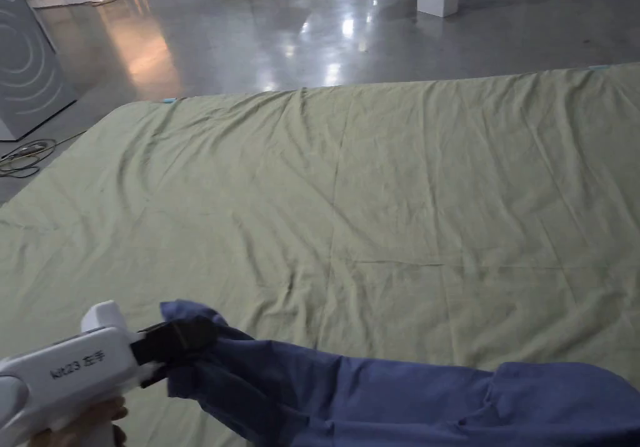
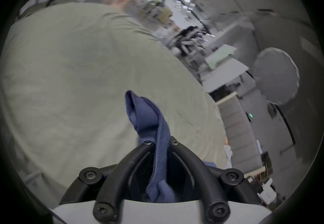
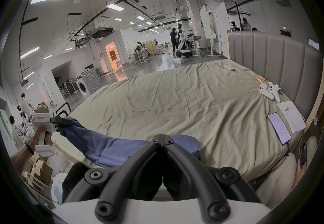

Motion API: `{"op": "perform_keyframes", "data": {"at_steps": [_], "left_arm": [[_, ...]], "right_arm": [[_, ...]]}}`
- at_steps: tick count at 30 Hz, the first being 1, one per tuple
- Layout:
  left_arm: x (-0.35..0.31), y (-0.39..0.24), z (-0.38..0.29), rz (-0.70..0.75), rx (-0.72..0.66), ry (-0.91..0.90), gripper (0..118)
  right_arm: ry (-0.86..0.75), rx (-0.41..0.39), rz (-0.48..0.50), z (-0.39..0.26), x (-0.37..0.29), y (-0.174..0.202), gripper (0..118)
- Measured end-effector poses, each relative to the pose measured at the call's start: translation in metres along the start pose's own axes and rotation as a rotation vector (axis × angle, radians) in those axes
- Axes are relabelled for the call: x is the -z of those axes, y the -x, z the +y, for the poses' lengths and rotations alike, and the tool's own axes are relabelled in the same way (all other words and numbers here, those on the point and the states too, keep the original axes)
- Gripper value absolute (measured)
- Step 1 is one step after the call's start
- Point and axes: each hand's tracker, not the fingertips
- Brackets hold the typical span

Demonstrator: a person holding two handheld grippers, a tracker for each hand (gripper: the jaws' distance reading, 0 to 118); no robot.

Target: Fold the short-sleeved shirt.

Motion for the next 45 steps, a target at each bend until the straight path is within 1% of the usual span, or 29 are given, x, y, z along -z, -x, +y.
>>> {"op": "perform_keyframes", "data": {"at_steps": [1, 2, 6, 8, 11, 12, 14, 15, 16, 18, 20, 23, 24, 25, 26, 27, 29, 31, 32, 33, 34, 35, 36, 37, 39, 42, 43, 44, 45], "left_arm": [[0.021, 0.02, -0.007, -0.054, 0.001, 0.022, 10], [0.036, 0.005, -0.019, -0.078, 0.018, 0.059, 10], [0.112, -0.053, -0.086, -0.044, 0.16, 0.233, 10], [0.148, -0.071, -0.119, -0.022, 0.203, 0.332, 11], [0.185, -0.092, -0.154, 0.007, 0.281, 0.392, 14], [0.193, -0.096, -0.161, 0.012, 0.338, 0.394, 27], [0.203, -0.106, -0.171, -0.023, 0.408, 0.427, 65], [0.198, -0.113, -0.17, -0.057, 0.413, 0.428, 82], [0.187, -0.117, -0.164, -0.072, 0.419, 0.412, 86], [0.159, -0.121, -0.147, -0.13, 0.425, 0.295, 86], [0.135, -0.115, -0.127, -0.128, 0.37, 0.161, 86], [0.124, -0.089, -0.112, 0.066, 0.158, 0.158, 84], [0.129, -0.079, -0.112, 0.02, 0.123, 0.191, 72], [0.134, -0.07, -0.116, -0.013, 0.099, 0.218, 52], [0.141, -0.065, -0.122, -0.032, 0.074, 0.252, 26], [0.153, -0.064, -0.133, -0.006, 0.041, 0.29, 12], [0.176, -0.058, -0.156, 0.019, 0.015, 0.336, 12], [0.194, -0.06, -0.182, -0.001, 0.047, 0.402, 8], [0.197, -0.061, -0.191, -0.012, 0.067, 0.372, 7], [0.198, -0.062, -0.194, -0.027, 0.083, 0.352, 7], [0.197, -0.063, -0.188, 0.013, 0.071, 0.334, 7], [0.195, -0.065, -0.183, 0.012, 0.05, 0.345, 7], [0.192, -0.067, -0.181, 0.011, 0.063, 0.35, 7], [0.19, -0.07, -0.179, -0.005, 0.16, 0.36, 7], [0.177, -0.071, -0.17, -0.027, 0.213, 0.345, 7], [0.135, -0.056, -0.143, -0.124, 0.142, 0.227, 8], [0.121, -0.047, -0.131, -0.104, 0.127, 0.183, 13], [0.107, -0.036, -0.12, -0.063, 0.114, 0.133, 28], [0.096, -0.023, -0.109, -0.043, 0.101, 0.103, 64]], "right_arm": [[-0.014, -0.011, -0.011, 0.001, -0.002, 0.001, 0], [-0.025, -0.022, -0.022, 0.003, -0.005, 0.002, 0], [-0.055, -0.014, -0.031, 0.006, -0.022, -0.006, 0], [-0.057, -0.002, -0.061, 0.003, -0.03, -0.013, 0], [-0.05, 0.027, -0.101, -0.005, -0.04, -0.026, 0], [-0.054, 0.039, -0.102, -0.009, -0.043, -0.031, 0], [-0.047, 0.089, -0.09, -0.012, -0.043, -0.041, 0], [-0.046, 0.095, -0.093, -0.012, -0.042, -0.045, 0], [-0.052, 0.093, -0.1, -0.013, -0.042, -0.046, 0], [-0.063, 0.1, -0.105, -0.012, -0.041, -0.049, 0], [-0.07, 0.112, -0.095, -0.013, -0.04, -0.052, 0], [-0.063, 0.106, -0.092, -0.017, -0.041, -0.053, 0], [-0.059, 0.104, -0.093, -0.019, -0.042, -0.053, 0], [-0.055, 0.107, -0.094, -0.021, -0.043, -0.054, 0], [-0.053, 0.113, -0.094, -0.023, -0.045, -0.055, 0], [-0.049, 0.12, -0.094, -0.026, -0.046, -0.055, 0], [-0.042, 0.129, -0.102, -0.028, -0.049, -0.055, 0], [-0.039, 0.129, -0.111, -0.031, -0.052, -0.054, 0], [-0.038, 0.127, -0.113, -0.031, -0.054, -0.053, 0], [-0.038, 0.125, -0.116, -0.031, -0.055, -0.053, 0], [-0.039, 0.124, -0.12, -0.031, -0.055, -0.053, 0], [-0.038, 0.124, -0.12, -0.031, -0.054, -0.053, 0], [-0.037, 0.125, -0.117, -0.031, -0.054, -0.053, 0], [-0.035, 0.128, -0.11, -0.03, -0.051, -0.054, 0], [-0.029, 0.122, -0.099, -0.031, -0.045, -0.053, 0], [-0.031, 0.099, -0.086, -0.03, -0.04, -0.049, 0], [-0.027, 0.1, -0.072, -0.03, -0.037, -0.048, 0], [-0.022, 0.1, -0.06, -0.03, -0.034, -0.048, 0], [-0.016, 0.097, -0.052, -0.031, -0.031, -0.047, 0]]}}
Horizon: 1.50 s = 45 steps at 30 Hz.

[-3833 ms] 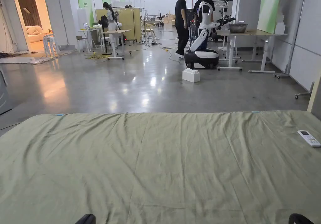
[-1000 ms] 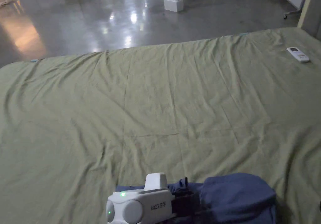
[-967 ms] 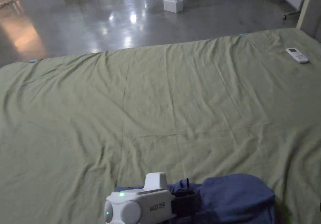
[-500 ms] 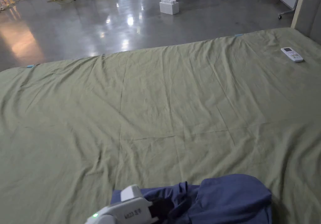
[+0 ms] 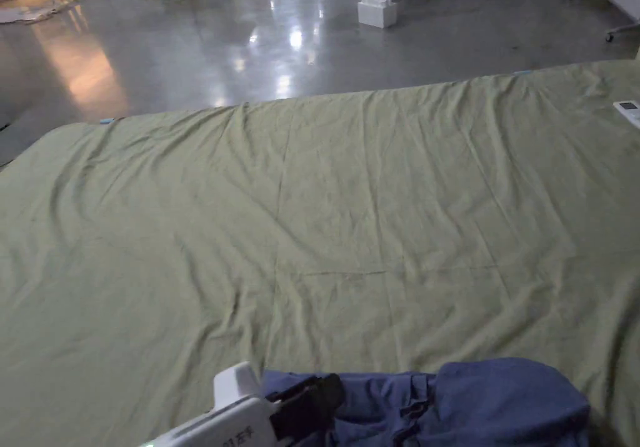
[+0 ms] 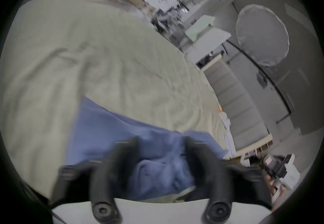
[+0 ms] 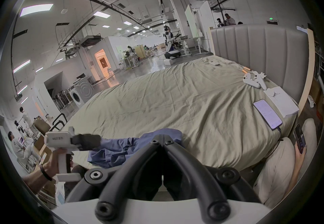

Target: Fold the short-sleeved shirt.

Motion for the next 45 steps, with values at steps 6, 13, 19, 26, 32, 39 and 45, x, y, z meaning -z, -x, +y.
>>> {"op": "perform_keyframes", "data": {"at_steps": [6, 13, 19, 26, 32, 39, 45], "left_arm": [[-0.011, 0.083, 0.018, -0.054, -0.302, -0.015, 112], [0.041, 0.091, -0.015, -0.129, -0.429, 0.115, 15], [0.008, 0.078, -0.002, -0.135, -0.392, 0.033, 10], [-0.082, 0.033, 0.058, 0.108, -0.014, -0.099, 10], [-0.047, -0.058, 0.047, 0.047, 0.139, -0.006, 10], [0.071, -0.132, -0.025, 0.022, 0.28, 0.204, 11], [0.109, -0.143, -0.044, -0.058, 0.246, 0.328, 89]], "right_arm": [[0.031, -0.03, 0.015, -0.006, 0.005, 0.002, 0], [0.05, -0.044, -0.019, -0.012, -0.003, -0.003, 0], [0.05, -0.022, -0.034, -0.01, -0.005, -0.007, 0], [0.047, -0.008, 0.001, -0.009, 0.005, -0.008, 0], [0.047, -0.003, 0.008, -0.012, 0.002, -0.002, 0], [0.032, 0.054, -0.036, -0.02, -0.016, -0.016, 0], [0.048, 0.117, -0.082, -0.028, -0.026, -0.033, 0]]}}
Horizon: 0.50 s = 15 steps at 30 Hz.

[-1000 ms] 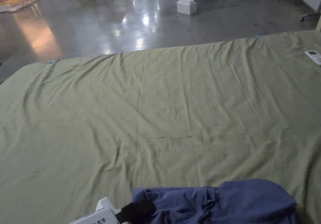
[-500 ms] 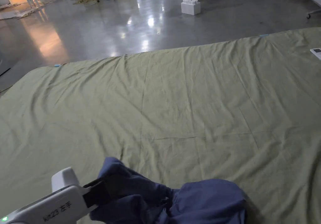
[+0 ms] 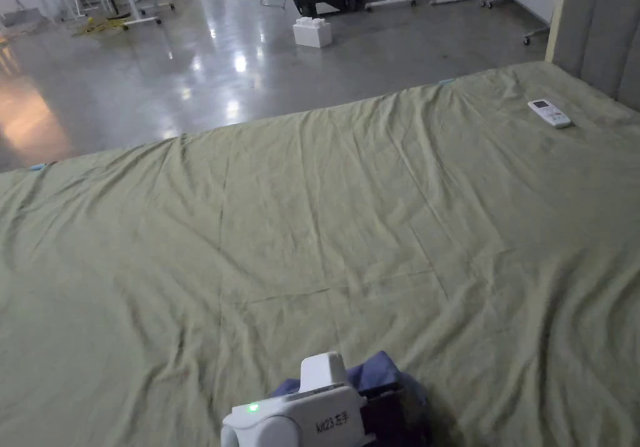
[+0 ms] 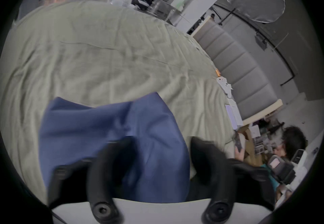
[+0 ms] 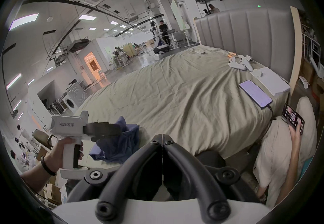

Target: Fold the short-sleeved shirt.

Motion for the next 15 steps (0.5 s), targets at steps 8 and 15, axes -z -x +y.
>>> {"op": "perform_keyframes", "data": {"at_steps": [8, 15], "left_arm": [[-0.089, 0.045, 0.013, -0.081, -0.245, -0.432, 2], [0.015, 0.055, -0.016, -0.3, -0.468, -0.097, 2]], "right_arm": [[0.008, -0.006, 0.013, 0.0, -0.005, -0.008, 0], [0.027, -0.017, 0.0, -0.006, -0.008, -0.002, 0]]}}
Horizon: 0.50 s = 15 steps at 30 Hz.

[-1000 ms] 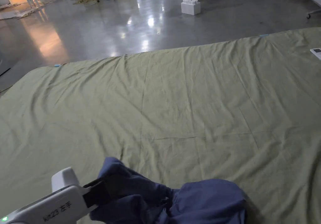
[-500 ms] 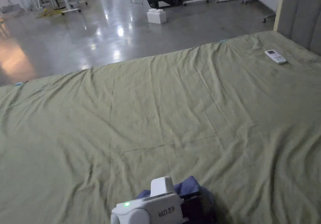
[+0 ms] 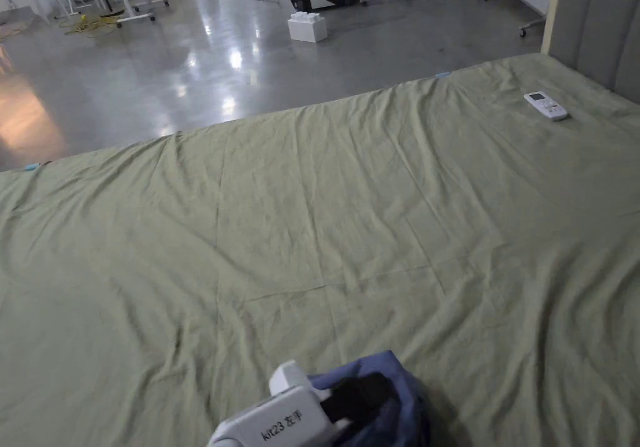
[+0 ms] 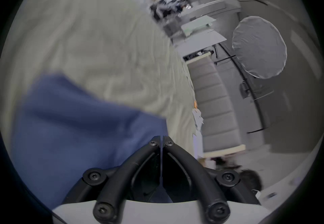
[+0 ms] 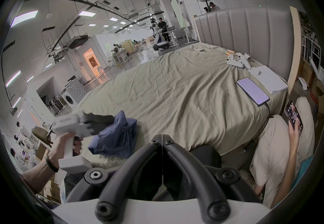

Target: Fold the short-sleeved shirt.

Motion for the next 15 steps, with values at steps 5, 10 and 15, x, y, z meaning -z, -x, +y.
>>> {"op": "perform_keyframes", "data": {"at_steps": [5, 10, 15], "left_arm": [[0.046, 0.022, -0.024, 0.176, 0.201, 0.094, 0], [0.032, -0.004, -0.017, 0.235, 0.216, 0.092, 0], [-0.054, -0.049, -0.012, 0.055, 0.334, -0.114, 0]], "right_arm": [[0.039, -0.004, 0.003, -0.007, 0.001, 0.006, 0], [0.113, -0.078, 0.071, -0.005, 0.03, 0.027, 0], [0.18, -0.003, 0.221, 0.012, 0.106, 0.06, 0]]}}
